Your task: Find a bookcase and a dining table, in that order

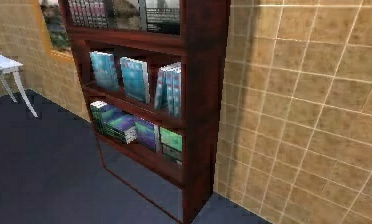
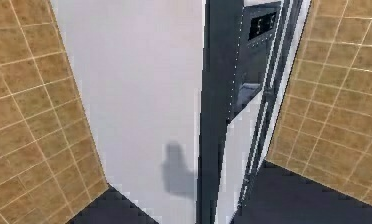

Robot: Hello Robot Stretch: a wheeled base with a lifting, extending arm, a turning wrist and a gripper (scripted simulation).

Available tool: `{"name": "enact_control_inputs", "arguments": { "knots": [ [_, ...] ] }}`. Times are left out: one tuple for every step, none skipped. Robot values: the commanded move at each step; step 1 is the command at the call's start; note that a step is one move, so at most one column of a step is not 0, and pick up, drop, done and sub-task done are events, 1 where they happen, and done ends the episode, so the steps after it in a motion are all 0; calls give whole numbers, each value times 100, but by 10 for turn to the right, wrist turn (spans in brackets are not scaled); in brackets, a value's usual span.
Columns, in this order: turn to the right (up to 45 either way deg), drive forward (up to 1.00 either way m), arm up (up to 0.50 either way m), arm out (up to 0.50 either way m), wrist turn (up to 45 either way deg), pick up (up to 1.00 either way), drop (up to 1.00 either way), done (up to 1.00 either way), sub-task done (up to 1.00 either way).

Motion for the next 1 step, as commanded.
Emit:
{"name": "enact_control_inputs", "arguments": {
  "knots": [
    [-30,0,0,0,0,0,0,0,0]
  ]
}}
